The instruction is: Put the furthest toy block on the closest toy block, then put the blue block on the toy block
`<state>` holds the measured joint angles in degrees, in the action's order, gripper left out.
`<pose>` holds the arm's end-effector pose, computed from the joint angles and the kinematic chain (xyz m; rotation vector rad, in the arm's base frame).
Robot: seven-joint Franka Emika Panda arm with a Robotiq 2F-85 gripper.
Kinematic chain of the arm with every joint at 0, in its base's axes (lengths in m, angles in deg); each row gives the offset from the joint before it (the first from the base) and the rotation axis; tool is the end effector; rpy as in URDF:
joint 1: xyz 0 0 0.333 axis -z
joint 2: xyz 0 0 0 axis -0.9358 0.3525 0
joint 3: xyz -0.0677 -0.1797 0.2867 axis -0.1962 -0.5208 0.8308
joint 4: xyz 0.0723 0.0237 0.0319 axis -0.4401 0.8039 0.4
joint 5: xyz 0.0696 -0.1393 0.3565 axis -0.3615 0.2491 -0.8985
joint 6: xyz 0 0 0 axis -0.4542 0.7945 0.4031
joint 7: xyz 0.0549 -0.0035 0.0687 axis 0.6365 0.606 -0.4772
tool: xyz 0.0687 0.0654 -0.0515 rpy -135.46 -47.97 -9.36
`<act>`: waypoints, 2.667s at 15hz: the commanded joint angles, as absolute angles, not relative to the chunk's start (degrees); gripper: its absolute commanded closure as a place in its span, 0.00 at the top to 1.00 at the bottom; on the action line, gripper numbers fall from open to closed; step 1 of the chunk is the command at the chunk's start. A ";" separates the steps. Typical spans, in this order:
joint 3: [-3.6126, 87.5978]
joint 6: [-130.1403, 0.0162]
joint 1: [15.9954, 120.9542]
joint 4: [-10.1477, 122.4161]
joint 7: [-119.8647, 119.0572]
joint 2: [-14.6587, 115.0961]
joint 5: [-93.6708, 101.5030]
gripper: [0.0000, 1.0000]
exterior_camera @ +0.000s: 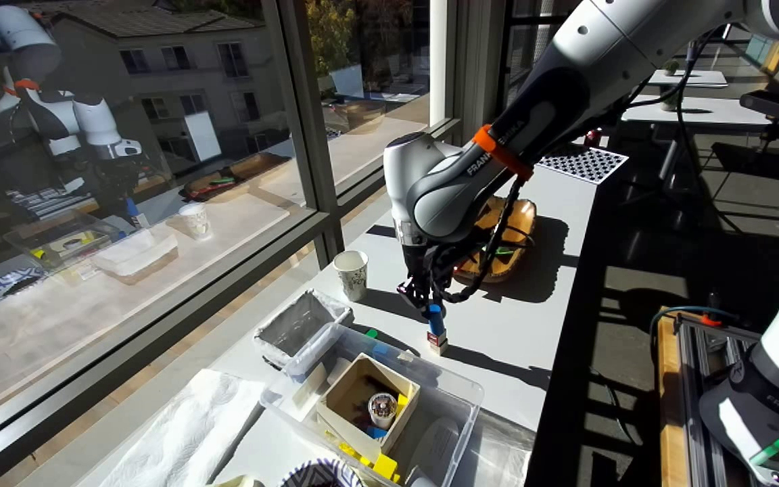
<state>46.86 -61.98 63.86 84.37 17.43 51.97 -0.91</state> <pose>0.5679 0.0643 0.2847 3.0942 -0.4735 -0.2063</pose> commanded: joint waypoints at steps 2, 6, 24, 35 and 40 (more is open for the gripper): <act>45.90 -64.05 62.56 86.71 20.18 50.61 1.31 0.09; 45.71 -65.02 62.40 87.10 20.88 50.68 2.20 0.09; 45.27 -68.20 60.88 89.46 24.96 49.41 4.16 0.09; 44.71 -70.45 59.60 91.38 31.05 48.35 8.61 0.09; 44.53 -73.26 59.49 92.37 33.00 48.04 9.93 0.09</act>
<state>45.38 -70.88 60.49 89.88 30.36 49.45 8.29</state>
